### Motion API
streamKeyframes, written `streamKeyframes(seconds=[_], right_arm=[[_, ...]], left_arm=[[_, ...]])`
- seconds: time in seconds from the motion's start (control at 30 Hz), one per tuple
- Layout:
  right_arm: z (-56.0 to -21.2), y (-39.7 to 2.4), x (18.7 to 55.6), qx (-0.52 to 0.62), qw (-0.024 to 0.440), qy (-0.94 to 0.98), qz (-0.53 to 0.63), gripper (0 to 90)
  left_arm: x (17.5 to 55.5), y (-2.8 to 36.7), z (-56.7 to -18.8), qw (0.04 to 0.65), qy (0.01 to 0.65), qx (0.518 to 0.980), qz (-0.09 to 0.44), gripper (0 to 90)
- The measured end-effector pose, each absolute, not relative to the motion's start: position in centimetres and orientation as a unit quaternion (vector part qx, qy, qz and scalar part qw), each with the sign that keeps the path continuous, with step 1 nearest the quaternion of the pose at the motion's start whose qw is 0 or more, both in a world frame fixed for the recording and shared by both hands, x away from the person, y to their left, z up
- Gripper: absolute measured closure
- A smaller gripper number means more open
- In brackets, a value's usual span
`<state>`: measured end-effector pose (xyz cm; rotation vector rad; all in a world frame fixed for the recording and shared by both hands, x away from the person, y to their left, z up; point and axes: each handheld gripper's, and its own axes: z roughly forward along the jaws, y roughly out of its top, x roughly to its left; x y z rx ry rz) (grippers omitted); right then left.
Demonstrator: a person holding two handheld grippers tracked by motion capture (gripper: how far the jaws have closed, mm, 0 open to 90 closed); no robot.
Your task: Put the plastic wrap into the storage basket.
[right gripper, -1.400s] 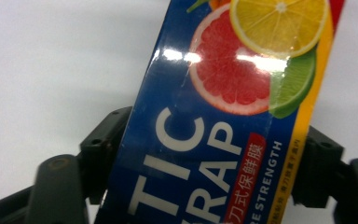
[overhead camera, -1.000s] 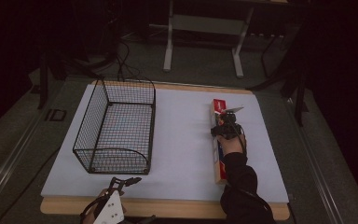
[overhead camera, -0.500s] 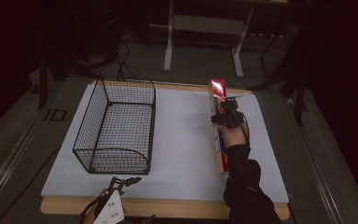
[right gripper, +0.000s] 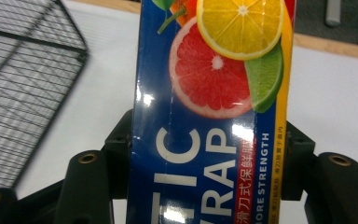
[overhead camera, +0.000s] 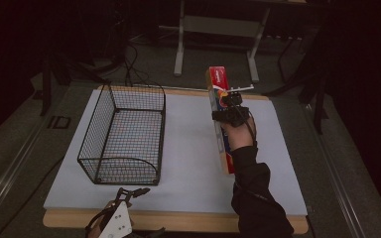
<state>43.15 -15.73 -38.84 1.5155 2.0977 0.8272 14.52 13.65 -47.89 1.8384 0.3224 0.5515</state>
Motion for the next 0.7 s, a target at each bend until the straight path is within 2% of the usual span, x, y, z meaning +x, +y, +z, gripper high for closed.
streamKeyframes(seconds=[0.47, 0.7], right_arm=[[-36.0, -10.7, 43.1, 0.496, 0.224, 0.776, 0.318, 39.7], [-35.7, -8.2, 43.2, 0.485, 0.222, 0.783, 0.320, 39.8]], left_arm=[[14.4, 13.8, -47.9, 0.566, 0.138, 0.779, 0.231, 0.1], [14.2, 13.9, -47.8, 0.565, 0.136, 0.780, 0.233, 0.1]])
